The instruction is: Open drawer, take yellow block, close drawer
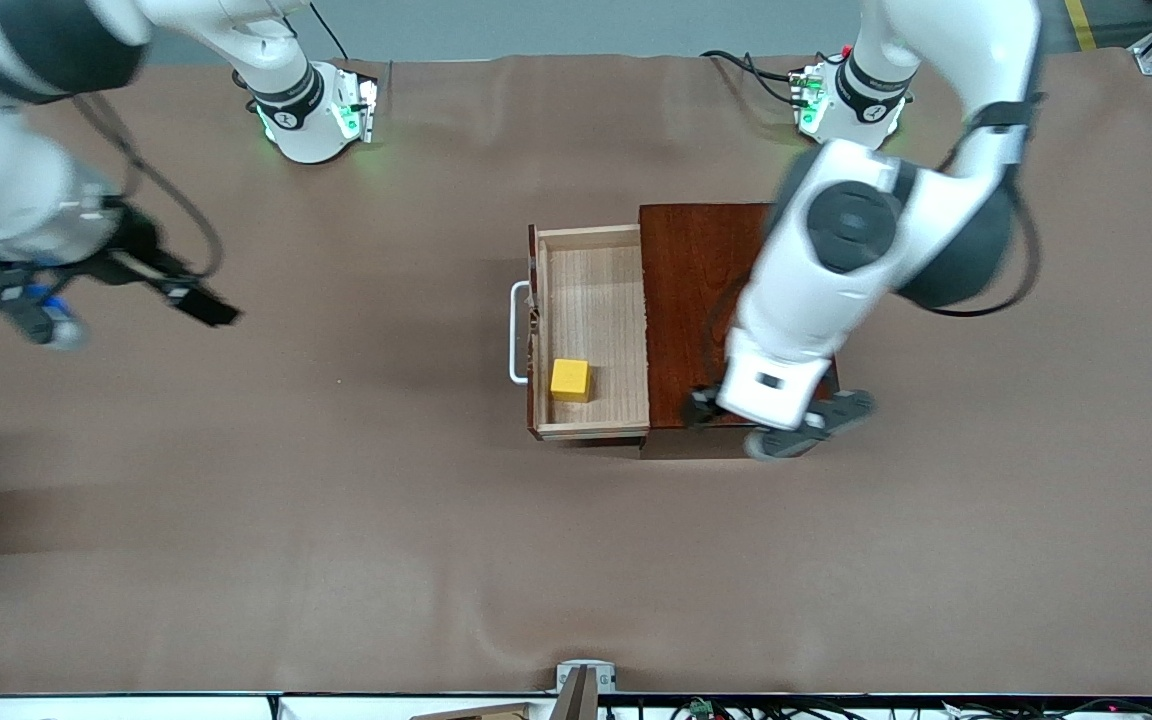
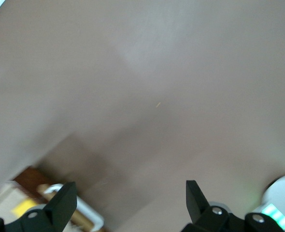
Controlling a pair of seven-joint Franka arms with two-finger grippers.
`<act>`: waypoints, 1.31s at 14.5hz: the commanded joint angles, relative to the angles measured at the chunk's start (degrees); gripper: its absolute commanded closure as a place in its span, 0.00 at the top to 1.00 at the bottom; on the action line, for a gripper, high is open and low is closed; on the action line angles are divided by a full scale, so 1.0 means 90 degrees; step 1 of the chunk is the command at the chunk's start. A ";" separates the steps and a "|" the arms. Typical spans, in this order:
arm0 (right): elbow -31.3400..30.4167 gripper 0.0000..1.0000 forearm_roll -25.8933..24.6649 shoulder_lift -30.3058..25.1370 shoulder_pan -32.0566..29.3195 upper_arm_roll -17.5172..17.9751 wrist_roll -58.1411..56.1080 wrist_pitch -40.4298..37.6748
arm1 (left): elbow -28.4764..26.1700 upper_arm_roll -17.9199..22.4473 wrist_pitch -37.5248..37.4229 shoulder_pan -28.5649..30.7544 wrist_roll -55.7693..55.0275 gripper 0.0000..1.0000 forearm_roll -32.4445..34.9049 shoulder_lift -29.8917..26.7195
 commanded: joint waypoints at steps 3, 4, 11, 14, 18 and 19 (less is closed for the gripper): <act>0.0786 1.00 0.0234 0.0915 0.1433 -0.0061 0.3487 0.0409 | -0.1364 -0.0069 -0.0153 0.1137 0.1266 1.00 -0.0064 -0.1278; 0.1011 1.00 0.0263 0.1188 0.1668 -0.0061 0.4317 0.0594 | -0.1647 -0.0069 -0.0153 0.1391 0.1637 1.00 -0.0064 -0.1532; 0.1218 1.00 0.0244 0.2605 0.2715 -0.0071 0.7077 0.3024 | -0.2510 -0.0059 -0.0533 0.2496 0.4273 1.00 -0.0064 -0.2540; 0.1355 1.00 0.0244 0.3094 0.2803 -0.0071 0.7275 0.3320 | -0.2510 -0.0079 -0.1070 0.2682 0.4979 1.00 0.0043 -0.2910; 0.1365 1.00 0.0205 0.3437 0.2765 -0.0090 0.7197 0.3398 | -0.2431 -0.0234 -0.1646 0.2663 0.5399 1.00 0.0219 -0.3311; 0.1365 1.00 0.0215 0.3486 0.2755 -0.0090 0.7187 0.3398 | -0.2431 -0.0235 -0.1764 0.2663 0.5691 1.00 0.0219 -0.3438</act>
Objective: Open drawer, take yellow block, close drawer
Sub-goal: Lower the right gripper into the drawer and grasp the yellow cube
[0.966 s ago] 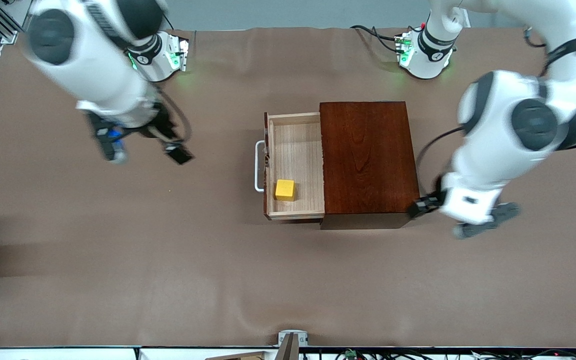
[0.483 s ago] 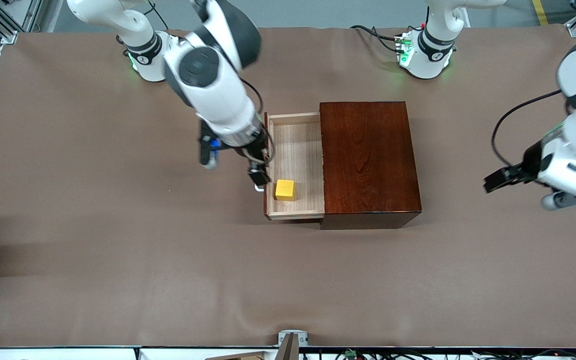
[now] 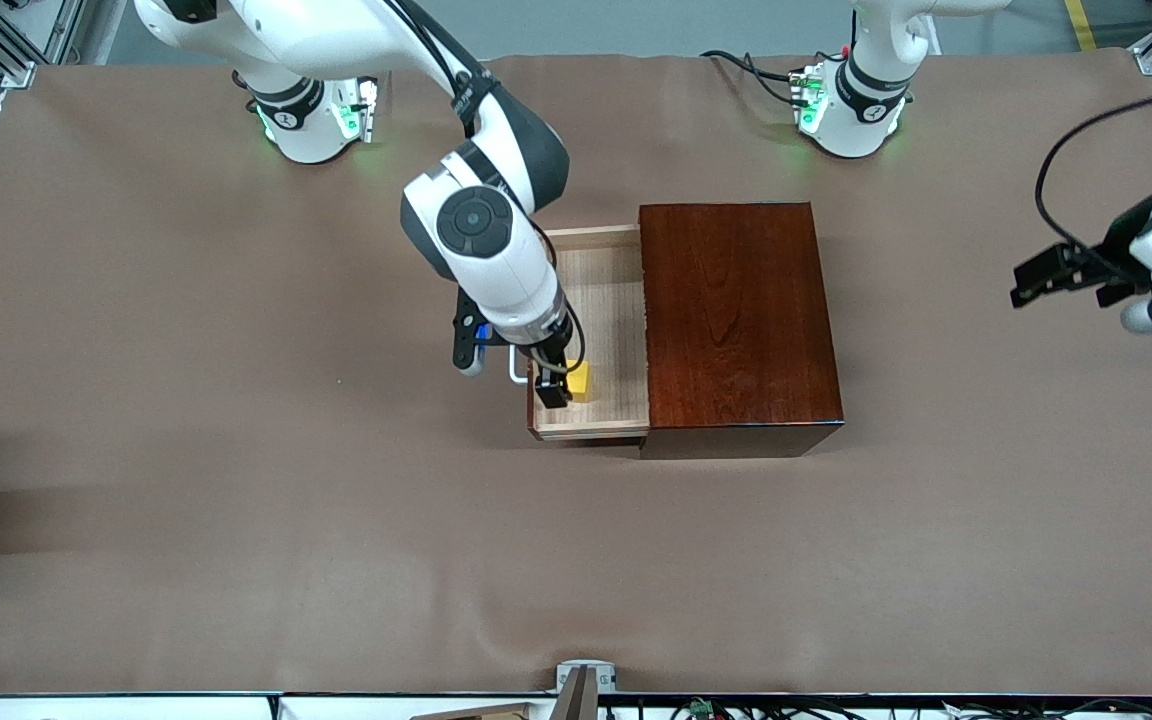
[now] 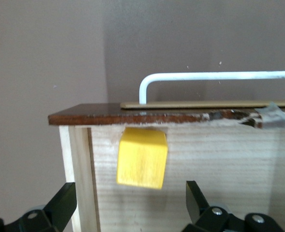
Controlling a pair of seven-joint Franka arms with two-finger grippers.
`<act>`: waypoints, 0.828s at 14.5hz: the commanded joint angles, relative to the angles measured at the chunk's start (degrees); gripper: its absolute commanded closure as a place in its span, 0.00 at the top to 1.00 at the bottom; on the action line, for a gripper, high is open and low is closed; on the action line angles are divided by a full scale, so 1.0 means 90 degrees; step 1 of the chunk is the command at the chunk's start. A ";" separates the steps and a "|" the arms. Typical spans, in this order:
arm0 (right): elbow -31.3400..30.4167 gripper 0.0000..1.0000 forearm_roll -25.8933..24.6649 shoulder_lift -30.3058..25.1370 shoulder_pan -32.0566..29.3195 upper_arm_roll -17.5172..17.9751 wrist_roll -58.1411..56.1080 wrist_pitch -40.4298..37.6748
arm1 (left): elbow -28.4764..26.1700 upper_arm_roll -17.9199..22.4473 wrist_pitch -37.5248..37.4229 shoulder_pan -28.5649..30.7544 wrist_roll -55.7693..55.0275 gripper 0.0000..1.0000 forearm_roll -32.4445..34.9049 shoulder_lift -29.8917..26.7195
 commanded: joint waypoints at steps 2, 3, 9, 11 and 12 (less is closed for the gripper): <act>0.0217 1.00 0.0048 0.0278 0.0024 -0.0028 0.0035 -0.0005 | -0.0129 -0.0111 -0.0382 0.0050 0.0728 1.00 0.0147 -0.0487; 0.0207 1.00 0.0039 0.0327 0.0034 -0.0028 0.0035 -0.0005 | -0.0110 -0.0120 -0.0402 0.0050 0.0680 1.00 0.0147 -0.0497; 0.0207 1.00 0.0097 0.0600 0.0063 -0.0009 0.0103 0.0181 | -0.0041 -0.0960 -0.0451 0.0802 0.0621 1.00 0.0118 -0.0497; 0.0207 1.00 0.0097 0.0659 0.0141 -0.0009 0.0239 0.0249 | -0.0061 -0.0941 -0.0422 0.0802 0.0592 1.00 0.0060 -0.0497; 0.0198 0.93 0.0097 0.0659 0.0151 -0.0009 0.0269 0.0326 | -0.0061 -0.0835 -0.0412 0.0725 0.0591 1.00 0.0059 -0.0497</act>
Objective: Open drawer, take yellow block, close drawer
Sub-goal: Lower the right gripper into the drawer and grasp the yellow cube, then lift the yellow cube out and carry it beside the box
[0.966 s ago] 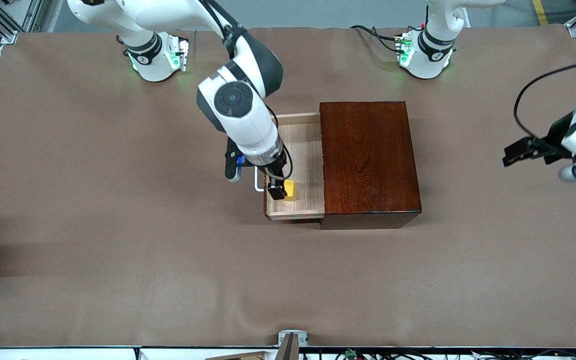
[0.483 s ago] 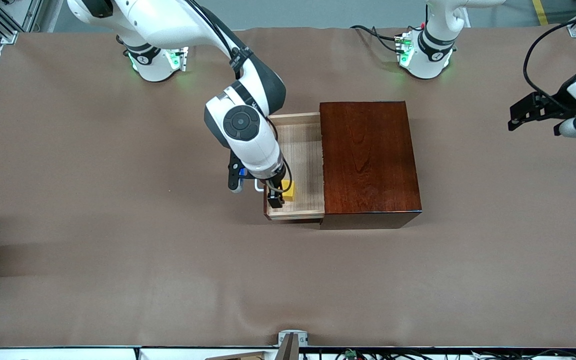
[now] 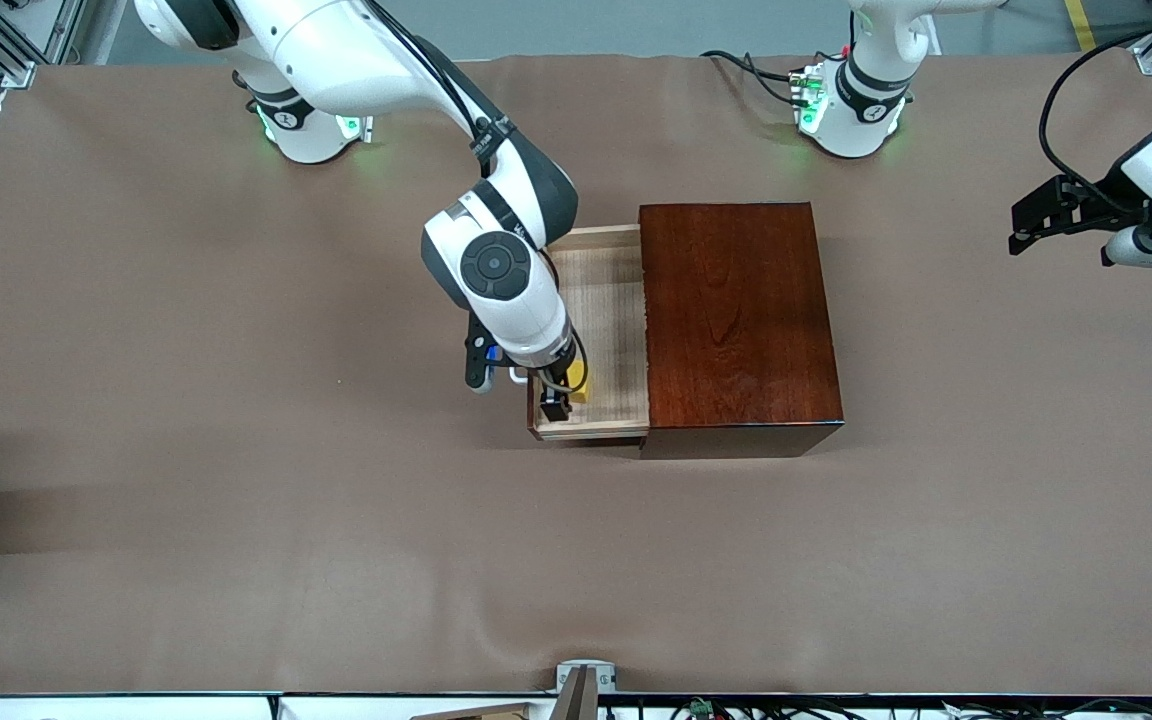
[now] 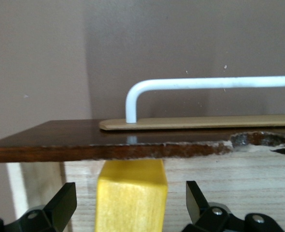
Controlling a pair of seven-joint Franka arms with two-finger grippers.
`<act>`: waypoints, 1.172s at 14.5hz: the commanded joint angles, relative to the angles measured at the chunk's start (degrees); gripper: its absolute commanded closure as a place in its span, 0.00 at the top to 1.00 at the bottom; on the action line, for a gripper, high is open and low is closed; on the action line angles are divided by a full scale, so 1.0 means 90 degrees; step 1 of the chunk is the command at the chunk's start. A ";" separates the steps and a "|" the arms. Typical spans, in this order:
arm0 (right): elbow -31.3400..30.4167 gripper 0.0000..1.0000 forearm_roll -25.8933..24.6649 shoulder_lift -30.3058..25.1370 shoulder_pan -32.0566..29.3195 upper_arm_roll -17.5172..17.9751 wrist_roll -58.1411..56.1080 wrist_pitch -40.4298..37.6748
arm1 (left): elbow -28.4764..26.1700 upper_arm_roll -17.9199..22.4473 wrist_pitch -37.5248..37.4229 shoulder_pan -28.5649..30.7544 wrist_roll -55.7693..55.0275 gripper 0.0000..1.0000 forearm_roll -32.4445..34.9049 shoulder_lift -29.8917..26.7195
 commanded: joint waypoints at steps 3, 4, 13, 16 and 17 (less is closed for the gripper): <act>0.0204 0.16 0.0100 0.0077 0.0070 -0.0012 0.0206 0.0092 | -0.0092 0.0277 0.0011 -0.0160 0.0015 1.00 0.0042 -0.0074; 0.0214 0.15 0.0110 0.0038 0.0040 0.0008 0.0206 0.0044 | -0.0092 0.0267 0.0011 -0.0150 0.0006 1.00 0.0042 -0.0074; 0.1483 0.15 0.0559 -0.0937 -0.0758 0.0018 -0.1380 -0.3410 | -0.0053 0.0101 0.0118 -0.0072 -0.0131 1.00 -0.0036 0.0063; 0.1425 0.15 0.0579 -0.1474 -0.1520 -0.0041 -0.3702 -0.4456 | -0.0044 0.0101 0.0118 -0.0072 -0.0131 1.00 -0.0017 0.0073; 0.1415 0.15 0.0482 -0.1563 -0.1774 -0.0080 -0.4522 -0.4710 | -0.0034 0.0101 0.0118 -0.0072 -0.0131 1.00 -0.0016 0.0073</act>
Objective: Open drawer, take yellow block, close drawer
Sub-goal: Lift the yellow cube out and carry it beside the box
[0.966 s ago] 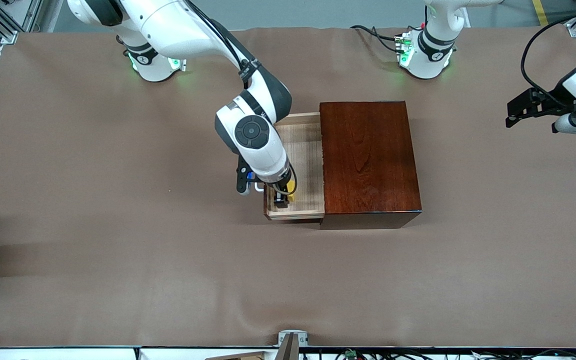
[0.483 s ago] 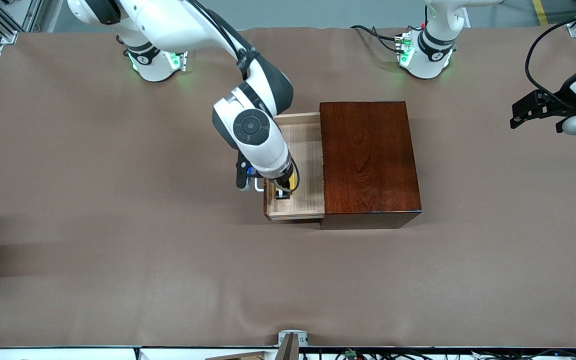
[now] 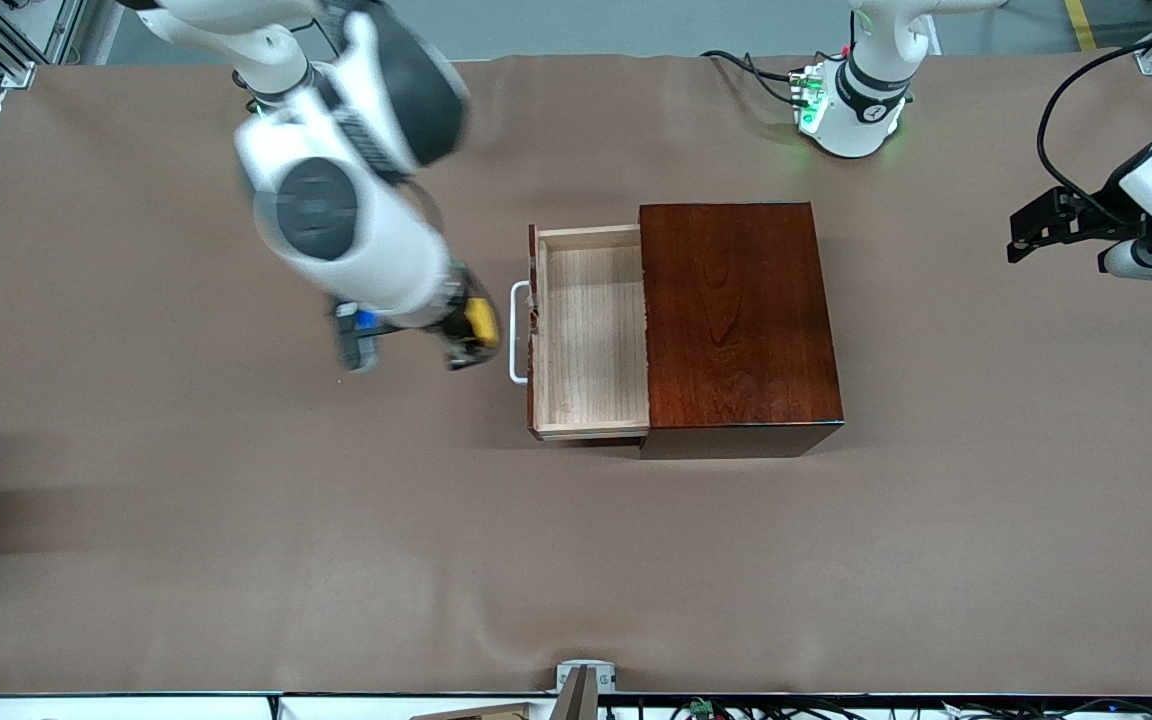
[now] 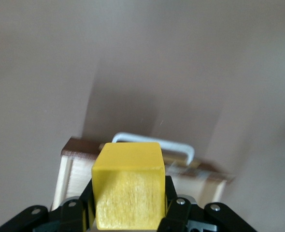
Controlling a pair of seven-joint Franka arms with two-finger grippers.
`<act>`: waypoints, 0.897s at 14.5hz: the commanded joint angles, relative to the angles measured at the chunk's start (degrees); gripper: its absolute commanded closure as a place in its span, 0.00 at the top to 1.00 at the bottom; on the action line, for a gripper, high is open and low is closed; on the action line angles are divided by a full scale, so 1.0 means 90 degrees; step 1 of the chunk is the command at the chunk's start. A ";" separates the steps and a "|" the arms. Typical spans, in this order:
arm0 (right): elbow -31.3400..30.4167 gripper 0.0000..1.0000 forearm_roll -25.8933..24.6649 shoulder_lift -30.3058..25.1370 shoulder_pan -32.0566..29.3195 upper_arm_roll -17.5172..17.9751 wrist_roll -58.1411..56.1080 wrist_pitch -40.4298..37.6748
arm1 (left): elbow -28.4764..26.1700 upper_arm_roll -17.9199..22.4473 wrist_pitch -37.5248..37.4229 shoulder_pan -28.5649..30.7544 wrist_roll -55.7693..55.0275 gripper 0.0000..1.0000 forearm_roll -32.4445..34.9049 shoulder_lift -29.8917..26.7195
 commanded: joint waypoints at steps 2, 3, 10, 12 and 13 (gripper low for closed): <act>-0.0365 0.15 -0.0402 -0.0444 -0.1112 0.0039 -0.3145 -0.0639 | 0.0018 -0.0011 0.0049 -0.0003 -0.0034 1.00 0.0017 -0.0011; -0.0454 0.15 -0.0501 -0.0542 -0.1386 0.0039 -0.3879 -0.0640 | 0.0028 -0.0011 0.0058 -0.0003 -0.0034 1.00 0.0026 -0.0011; -0.1098 0.14 -0.1224 -0.0562 -0.3515 0.0029 -0.9260 0.0441 | 0.0106 -0.0011 0.0049 -0.0003 -0.0034 1.00 0.0027 0.0048; -0.1255 0.14 -0.1409 -0.0523 -0.3906 0.0029 -1.0375 0.0989 | 0.0106 -0.0011 0.0049 -0.0003 -0.0034 1.00 0.0036 0.0048; -0.1256 0.14 -0.1449 -0.0426 -0.4101 0.0029 -1.0844 0.1214 | 0.0106 -0.0011 0.0049 -0.0003 -0.0034 1.00 0.0036 0.0048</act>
